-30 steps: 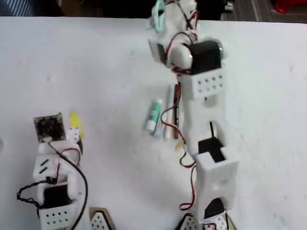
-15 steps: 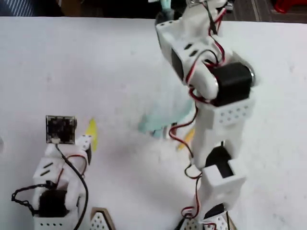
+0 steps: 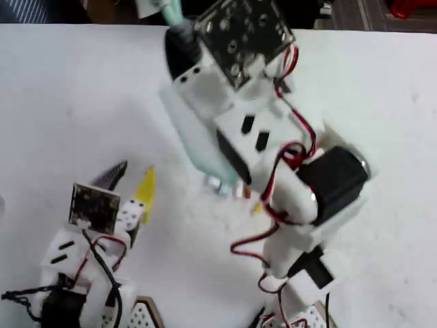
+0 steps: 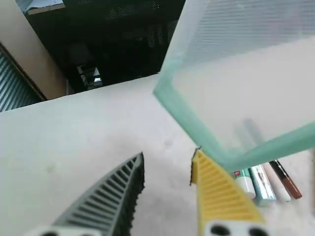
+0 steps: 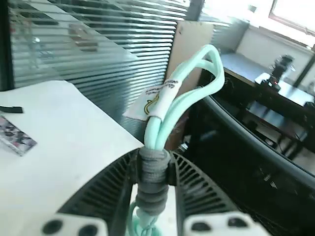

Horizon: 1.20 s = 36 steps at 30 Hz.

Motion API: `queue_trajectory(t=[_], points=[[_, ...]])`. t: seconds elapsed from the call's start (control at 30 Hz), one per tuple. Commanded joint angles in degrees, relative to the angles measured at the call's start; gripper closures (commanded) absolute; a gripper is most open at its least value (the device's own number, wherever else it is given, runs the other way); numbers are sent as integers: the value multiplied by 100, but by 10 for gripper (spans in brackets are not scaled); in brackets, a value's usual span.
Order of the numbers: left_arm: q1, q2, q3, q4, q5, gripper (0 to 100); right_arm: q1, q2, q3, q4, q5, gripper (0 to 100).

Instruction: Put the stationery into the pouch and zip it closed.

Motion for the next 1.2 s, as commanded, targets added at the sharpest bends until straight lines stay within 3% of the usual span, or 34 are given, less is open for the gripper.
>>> queue_trajectory(t=[0.0, 0.23, 0.9, 1.03, 1.17], points=[[-286, 101, -695, 475, -193, 819, -163, -215, -158, -31, 158, 982], [-927, 101, -1389, 1073, -519, 819, -163, -242, -158, 215, 158, 982], [-998, 92, -1415, 1196, -598, 819, -171, -198, -149, 629, 158, 982], [-418, 101, -1345, 914, -703, 819, -163, -171, -141, 620, 158, 982], [655, 110, -1029, 536, -888, 819, -180, 75, -149, 620, 158, 982]])
